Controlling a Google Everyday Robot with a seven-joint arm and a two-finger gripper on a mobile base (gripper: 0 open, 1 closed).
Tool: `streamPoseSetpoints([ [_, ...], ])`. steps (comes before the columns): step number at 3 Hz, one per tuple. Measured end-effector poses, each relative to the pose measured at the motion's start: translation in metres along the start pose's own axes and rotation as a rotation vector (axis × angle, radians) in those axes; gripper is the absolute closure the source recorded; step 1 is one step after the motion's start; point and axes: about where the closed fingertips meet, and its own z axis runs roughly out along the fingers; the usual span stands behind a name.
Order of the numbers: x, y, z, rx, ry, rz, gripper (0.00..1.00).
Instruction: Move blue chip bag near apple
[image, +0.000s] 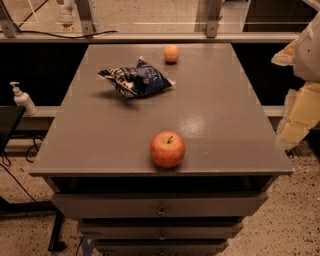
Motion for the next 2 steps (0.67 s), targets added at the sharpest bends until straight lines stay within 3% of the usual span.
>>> streamPoseSetpoints([
  [2,-0.0072,-0.0072,0.0054,0.015,-0.023,-0.013,0.0],
])
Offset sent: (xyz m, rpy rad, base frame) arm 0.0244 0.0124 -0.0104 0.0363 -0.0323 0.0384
